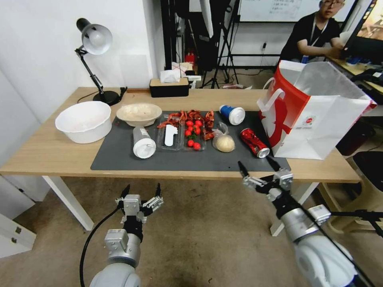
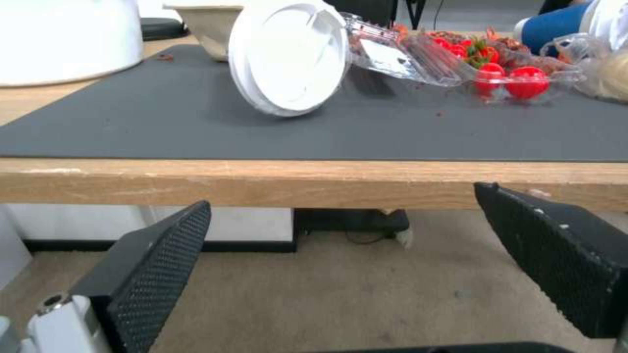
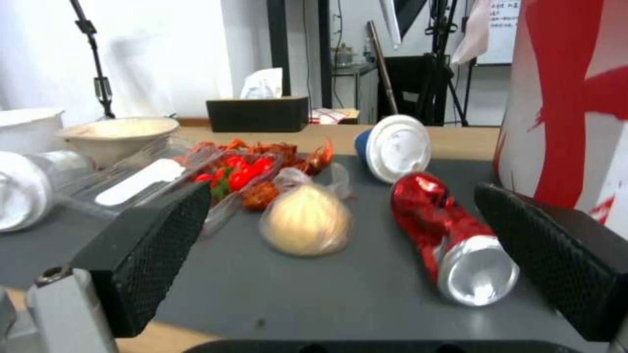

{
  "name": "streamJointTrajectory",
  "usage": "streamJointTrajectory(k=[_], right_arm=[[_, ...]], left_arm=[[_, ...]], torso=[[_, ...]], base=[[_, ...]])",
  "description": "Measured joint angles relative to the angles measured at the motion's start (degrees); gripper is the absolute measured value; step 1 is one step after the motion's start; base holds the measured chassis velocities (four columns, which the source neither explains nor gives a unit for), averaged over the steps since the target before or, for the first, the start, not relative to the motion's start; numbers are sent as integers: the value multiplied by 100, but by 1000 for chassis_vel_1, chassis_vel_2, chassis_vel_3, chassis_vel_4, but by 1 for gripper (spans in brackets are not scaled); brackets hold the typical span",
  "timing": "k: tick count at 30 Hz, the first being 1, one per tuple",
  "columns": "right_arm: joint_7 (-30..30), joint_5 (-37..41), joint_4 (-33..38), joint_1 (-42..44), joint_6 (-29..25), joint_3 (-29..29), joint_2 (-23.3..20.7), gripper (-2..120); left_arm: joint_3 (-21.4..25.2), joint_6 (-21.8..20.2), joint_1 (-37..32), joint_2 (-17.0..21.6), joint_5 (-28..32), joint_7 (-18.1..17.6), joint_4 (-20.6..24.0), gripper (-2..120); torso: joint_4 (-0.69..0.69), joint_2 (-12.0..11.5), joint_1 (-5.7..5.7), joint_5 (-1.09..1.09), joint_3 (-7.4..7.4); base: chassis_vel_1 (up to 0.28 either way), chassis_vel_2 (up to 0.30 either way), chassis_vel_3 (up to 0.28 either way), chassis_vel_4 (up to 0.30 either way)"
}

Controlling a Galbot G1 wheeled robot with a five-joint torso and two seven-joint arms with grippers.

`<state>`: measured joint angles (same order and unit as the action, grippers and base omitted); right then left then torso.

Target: Pick up the trash from the table and place it into the takeout bag.

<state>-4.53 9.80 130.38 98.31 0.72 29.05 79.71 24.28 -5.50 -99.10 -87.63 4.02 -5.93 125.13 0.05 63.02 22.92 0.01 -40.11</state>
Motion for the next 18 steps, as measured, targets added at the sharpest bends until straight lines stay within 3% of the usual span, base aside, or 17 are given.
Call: streamJointTrajectory(k=[1, 2, 5, 8, 18], right_arm=[[0, 0, 0, 0, 0, 0, 0, 100], [-121, 274, -133, -152, 43, 13, -219, 100], [-235, 1136, -549, -832, 136, 208, -956, 100], [-231, 1410, -669, -993, 189, 392, -1175, 100], [12, 1969, -1336, -1873, 434, 269, -1788, 100]], left_arm=[[0, 0, 0, 0, 0, 0, 0, 100], [6, 0, -2, -1, -5, 0, 0, 100], [-13, -11, 68, 5, -21, 1, -27, 100], [-58, -21, 140, 68, 39, 8, -109, 100], [-26, -24, 135, 81, 96, 14, -86, 100]], torso=[[0, 0, 0, 0, 0], [-11, 0, 0, 0, 0], [-1, -1, 1, 1, 0], [-9, 0, 1, -2, 0], [-5, -1, 1, 0, 0]], base=[[0, 0, 0, 0], [0, 0, 0, 0], [0, 0, 0, 0], [0, 0, 0, 0], [0, 0, 0, 0]])
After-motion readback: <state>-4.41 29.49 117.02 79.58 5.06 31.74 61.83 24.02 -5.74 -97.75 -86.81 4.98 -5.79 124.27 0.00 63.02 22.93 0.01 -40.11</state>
